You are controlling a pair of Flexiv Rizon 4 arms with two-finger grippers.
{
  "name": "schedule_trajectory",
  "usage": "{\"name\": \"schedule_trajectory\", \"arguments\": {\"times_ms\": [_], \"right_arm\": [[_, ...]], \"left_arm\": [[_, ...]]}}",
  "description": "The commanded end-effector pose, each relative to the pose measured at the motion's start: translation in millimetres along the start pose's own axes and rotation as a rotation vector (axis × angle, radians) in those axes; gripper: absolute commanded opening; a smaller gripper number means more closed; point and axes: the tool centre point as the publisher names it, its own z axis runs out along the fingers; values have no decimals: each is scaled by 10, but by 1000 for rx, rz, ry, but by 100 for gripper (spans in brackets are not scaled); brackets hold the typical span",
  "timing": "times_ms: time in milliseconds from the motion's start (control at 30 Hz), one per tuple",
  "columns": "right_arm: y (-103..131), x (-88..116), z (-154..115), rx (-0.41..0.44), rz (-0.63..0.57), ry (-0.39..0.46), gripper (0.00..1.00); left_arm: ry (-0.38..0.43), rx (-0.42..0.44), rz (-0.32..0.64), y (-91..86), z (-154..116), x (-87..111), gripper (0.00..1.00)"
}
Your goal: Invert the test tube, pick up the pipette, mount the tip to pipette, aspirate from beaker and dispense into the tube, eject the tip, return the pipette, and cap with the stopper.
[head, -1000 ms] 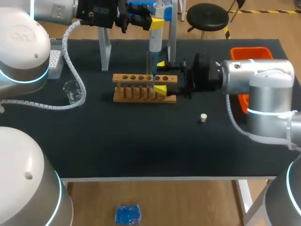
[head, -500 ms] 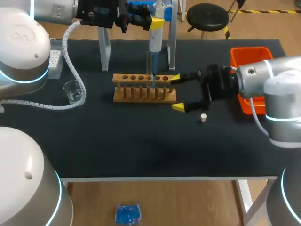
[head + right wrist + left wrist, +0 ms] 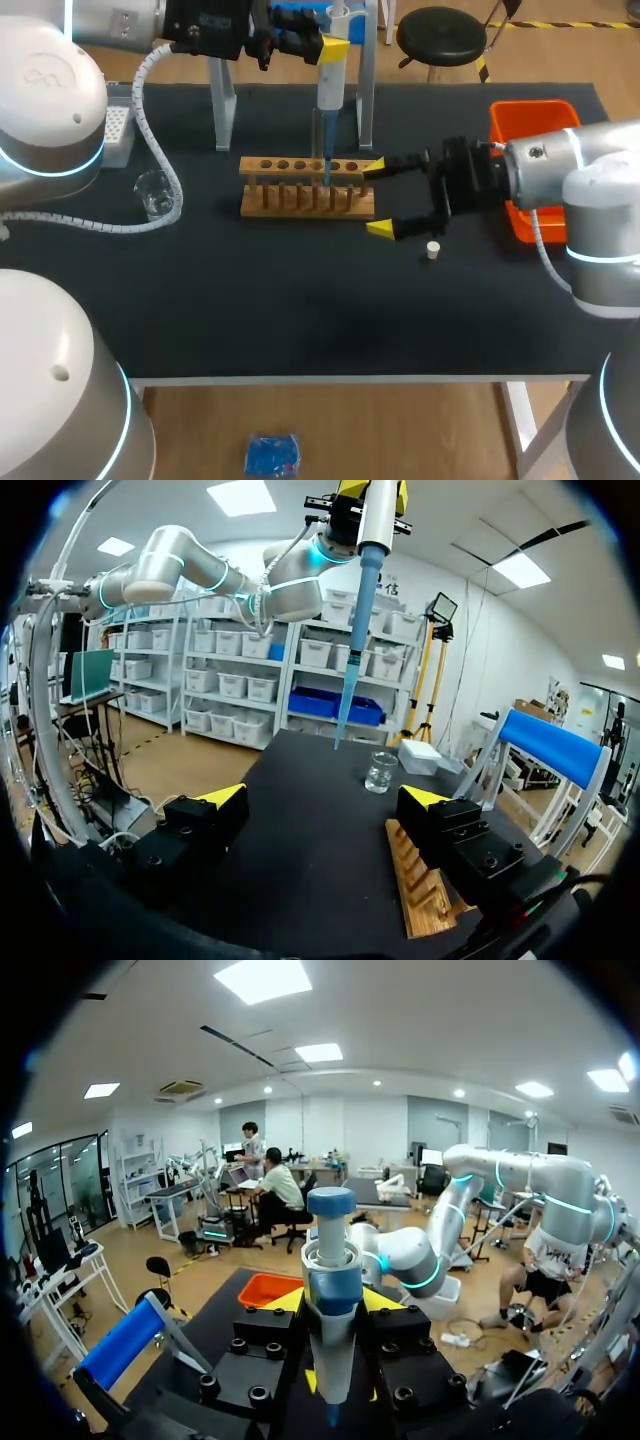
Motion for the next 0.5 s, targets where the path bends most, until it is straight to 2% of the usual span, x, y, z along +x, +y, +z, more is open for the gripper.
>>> {"name": "schedule_trajectory", "arguments": {"times_ms": [33,367,500], "right_arm": [[3,5,-6,1,-1,0,100],[3,5,-6,1,-1,0,100],[3,5,-6,1,-1,0,100]], "left_arm": [[3,0,1,0,-2,-9,0],[3,0,1,0,-2,-9,0],[-22,-5,17,145,-173,-94,0]]}}
